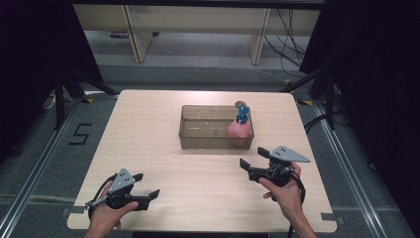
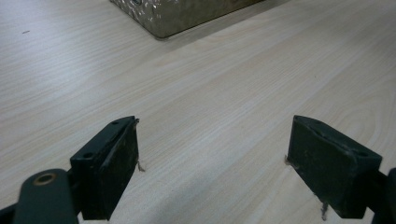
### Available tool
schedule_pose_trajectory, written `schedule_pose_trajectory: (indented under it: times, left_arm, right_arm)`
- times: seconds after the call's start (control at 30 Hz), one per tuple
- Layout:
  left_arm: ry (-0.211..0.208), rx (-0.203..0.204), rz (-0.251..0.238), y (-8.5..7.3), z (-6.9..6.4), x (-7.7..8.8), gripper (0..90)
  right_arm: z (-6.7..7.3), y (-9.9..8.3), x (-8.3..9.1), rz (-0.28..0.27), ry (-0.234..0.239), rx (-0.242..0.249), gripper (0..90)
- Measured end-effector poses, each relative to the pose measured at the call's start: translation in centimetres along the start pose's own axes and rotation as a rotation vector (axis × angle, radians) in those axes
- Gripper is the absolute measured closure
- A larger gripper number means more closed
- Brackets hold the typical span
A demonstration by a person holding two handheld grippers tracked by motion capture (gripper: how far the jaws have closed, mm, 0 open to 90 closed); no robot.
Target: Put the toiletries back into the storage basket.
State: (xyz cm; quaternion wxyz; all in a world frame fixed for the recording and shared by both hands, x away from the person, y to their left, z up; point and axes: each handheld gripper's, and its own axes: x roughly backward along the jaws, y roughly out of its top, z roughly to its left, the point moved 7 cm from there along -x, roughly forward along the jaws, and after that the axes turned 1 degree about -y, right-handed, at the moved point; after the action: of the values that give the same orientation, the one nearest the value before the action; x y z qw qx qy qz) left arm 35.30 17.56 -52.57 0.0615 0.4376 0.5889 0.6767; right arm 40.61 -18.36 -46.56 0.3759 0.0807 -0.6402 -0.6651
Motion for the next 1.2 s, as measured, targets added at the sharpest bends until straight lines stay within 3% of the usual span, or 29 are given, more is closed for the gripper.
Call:
schedule_pose_trajectory:
  times: [0.03,0.1,0.13,0.2,0.23,0.3,0.33,0.4,0.43,0.57,0.6,0.77,0.8,0.83,0.9,1.1,1.17,1.2]
  left_arm:
    - [0.000,0.001,0.000,0.0,0.0,0.0,15.8]
    - [0.000,0.000,0.001,0.0,0.0,0.0,15.9]
    - [0.000,0.001,0.001,0.0,0.0,0.0,15.8]
    - [0.000,0.001,0.001,0.0,0.0,0.0,15.9]
    - [0.001,0.004,0.002,0.0,0.0,0.0,15.8]
    - [0.000,-0.001,0.002,0.0,0.0,0.0,15.9]
    - [0.001,0.000,0.002,0.0,0.0,0.0,15.9]
    - [0.002,0.007,0.002,0.0,-0.1,0.0,15.8]
    - [0.002,0.006,0.003,0.0,0.0,0.0,15.9]
    - [-0.003,0.007,0.000,0.0,-0.1,0.0,15.9]
    - [-0.002,0.007,0.001,-0.1,-0.1,-0.1,15.9]
    - [-0.003,0.007,0.004,-0.1,-0.1,-0.1,15.8]
    - [-0.003,0.007,0.004,-0.1,-0.1,-0.1,15.8]
    - [-0.003,0.007,0.004,-0.1,-0.1,-0.1,15.8]
    - [-0.003,0.008,0.003,-0.1,-0.1,-0.1,15.8]
    - [-0.006,0.017,-0.005,0.0,-0.2,-0.2,15.9]
    - [-0.005,0.013,0.000,-0.1,-0.2,-0.1,15.8]
    - [-0.006,0.017,-0.004,0.0,-0.2,-0.2,15.9]
  right_arm:
    - [-0.1,0.0,-0.1,-0.011,-0.004,0.017,17.8]
    - [0.1,-0.2,0.1,0.001,-0.001,-0.007,17.7]
    - [0.0,-0.1,0.1,-0.002,0.001,0.014,17.7]
    - [0.2,-0.3,0.3,-0.002,0.002,-0.015,17.6]
    - [-0.1,-0.3,0.3,-0.008,-0.005,0.028,17.6]
    - [0.3,-0.5,0.4,0.001,0.004,-0.011,17.2]
    - [0.1,-0.5,0.4,-0.006,0.007,0.014,17.0]
    - [0.3,-0.7,0.5,0.005,0.010,-0.004,16.7]
    - [0.1,-0.8,0.5,-0.005,0.006,0.018,16.5]
    - [0.1,-1.0,0.7,-0.003,0.007,0.022,16.3]
    - [0.2,-1.0,0.7,-0.009,0.009,0.003,16.3]
    - [0.2,-1.3,0.8,-0.002,0.003,0.009,16.3]
    - [0.5,-1.5,0.9,0.006,0.013,-0.029,16.3]
    - [0.2,-1.4,0.9,-0.005,-0.001,0.011,16.3]
    - [0.3,-1.5,1.1,0.005,0.010,0.010,16.3]
    - [0.6,-2.0,1.4,0.015,0.014,-0.036,16.3]
    - [0.4,-2.0,1.4,0.003,0.022,-0.010,16.3]
    - [0.8,-2.1,1.5,0.008,0.027,-0.053,16.3]
